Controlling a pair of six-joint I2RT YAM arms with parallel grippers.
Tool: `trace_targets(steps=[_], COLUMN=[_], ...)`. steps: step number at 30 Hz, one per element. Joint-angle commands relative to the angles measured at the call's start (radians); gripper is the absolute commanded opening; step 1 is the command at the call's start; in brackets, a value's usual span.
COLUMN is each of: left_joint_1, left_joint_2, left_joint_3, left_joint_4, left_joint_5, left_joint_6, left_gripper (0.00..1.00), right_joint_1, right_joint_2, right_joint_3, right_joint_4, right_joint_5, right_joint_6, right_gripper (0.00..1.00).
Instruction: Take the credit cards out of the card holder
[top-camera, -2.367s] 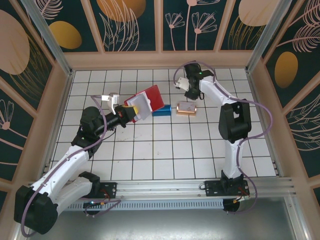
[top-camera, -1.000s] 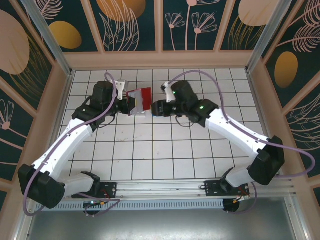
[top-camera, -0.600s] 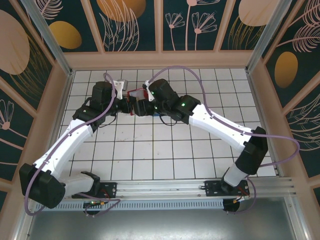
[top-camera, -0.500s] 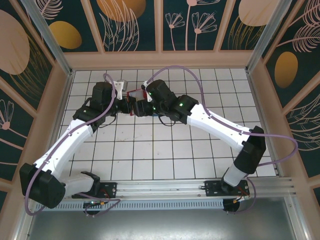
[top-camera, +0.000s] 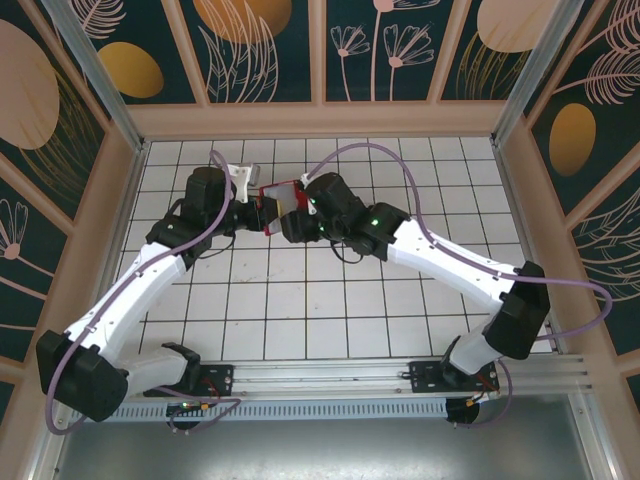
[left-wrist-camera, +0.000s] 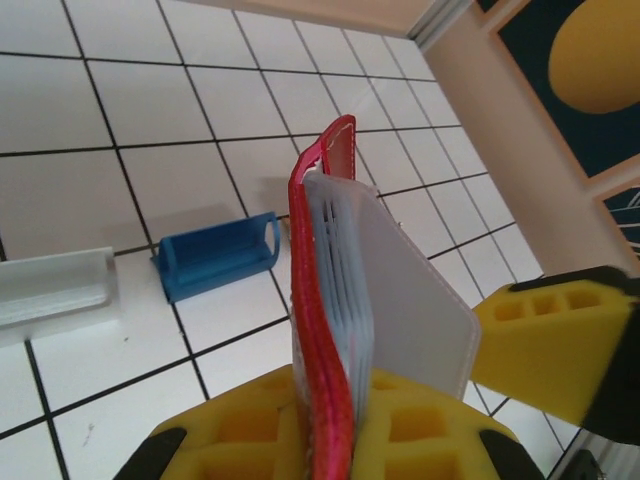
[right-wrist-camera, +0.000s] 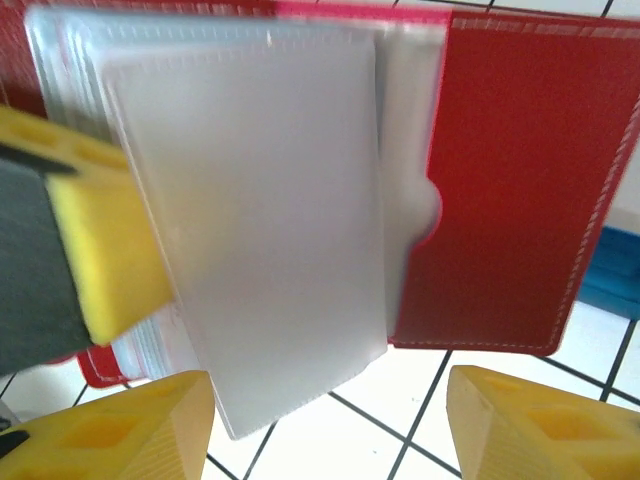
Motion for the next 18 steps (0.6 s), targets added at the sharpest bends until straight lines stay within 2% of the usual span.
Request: trace_targets(steps=[1, 6, 14, 16, 18], left_joint_1=[-0.003, -0.003, -0.003, -0.002, -0.003], left_joint_2=[-0.019, -0.019, -0.031, -0.033, -0.033], left_joint_3=[0.008, 0.012, 0.010, 0.010, 0.011], left_joint_4=[0.058, 0.070, 0.060, 0.059, 0.062], left_joint_5=[0.042, 0.062, 0.060, 0.058, 0.059], left_joint_6=[-0.021, -0.032, -0.022, -0.022, -0.023], left_gripper=[0.00, 0.00, 0.00, 0.00, 0.00], right_joint_1=[-0.004, -0.004, -0.029, -0.043, -0.042], right_joint_2=[-0.027, 0.004, -0.082, -0.118, -0.160], right_joint_3=[-0.024, -0.009, -0.047, -0.065, -0.097], right_joint_4=[0.059, 0.034, -0.041, -0.039, 0.024], right_joint_5=[-0.017, 0.018, 0.275, 0.269, 0.162], right_joint_6=[-0.016, -0.013, 0.062, 0.062, 0.009], right_gripper=[0.64, 0.65, 0.65, 0.64, 0.64])
